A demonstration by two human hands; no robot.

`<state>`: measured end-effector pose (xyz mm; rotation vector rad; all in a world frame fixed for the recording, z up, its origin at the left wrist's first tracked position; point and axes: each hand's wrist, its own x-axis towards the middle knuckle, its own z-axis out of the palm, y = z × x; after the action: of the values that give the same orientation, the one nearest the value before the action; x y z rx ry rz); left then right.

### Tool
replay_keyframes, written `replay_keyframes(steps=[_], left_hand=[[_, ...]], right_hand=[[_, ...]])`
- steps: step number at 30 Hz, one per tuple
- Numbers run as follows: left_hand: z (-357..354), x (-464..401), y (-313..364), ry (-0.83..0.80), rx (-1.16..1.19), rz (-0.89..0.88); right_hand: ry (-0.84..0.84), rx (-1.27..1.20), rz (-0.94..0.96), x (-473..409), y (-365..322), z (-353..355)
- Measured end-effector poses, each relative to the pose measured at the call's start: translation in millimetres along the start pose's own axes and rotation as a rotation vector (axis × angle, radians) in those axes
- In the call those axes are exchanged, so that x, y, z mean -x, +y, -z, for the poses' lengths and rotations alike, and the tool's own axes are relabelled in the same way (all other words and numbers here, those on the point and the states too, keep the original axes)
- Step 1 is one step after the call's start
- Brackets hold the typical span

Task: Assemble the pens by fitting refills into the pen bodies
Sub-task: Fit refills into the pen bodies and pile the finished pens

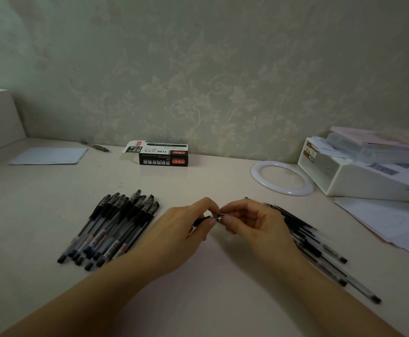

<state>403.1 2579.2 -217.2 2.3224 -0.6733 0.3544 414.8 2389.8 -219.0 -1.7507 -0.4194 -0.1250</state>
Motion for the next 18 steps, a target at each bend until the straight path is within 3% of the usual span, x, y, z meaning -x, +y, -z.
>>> replay_keyframes(steps=[6,12,18], left_hand=[[-1.4,1.5,-0.3,0.011,-0.073,-0.017],[-3.3,0.7,0.2,0.028,-0.138,-0.073],[-1.9,-0.6,-1.3,0.035,-0.112,-0.054]], right_hand=[[-0.067,0.104,0.004,0.1,2.3,2.8],[-0.017,0.422,0.098,2.3,4.0,0.3],[-0.096,0.406,0.125,2.3,1.7,3.3]])
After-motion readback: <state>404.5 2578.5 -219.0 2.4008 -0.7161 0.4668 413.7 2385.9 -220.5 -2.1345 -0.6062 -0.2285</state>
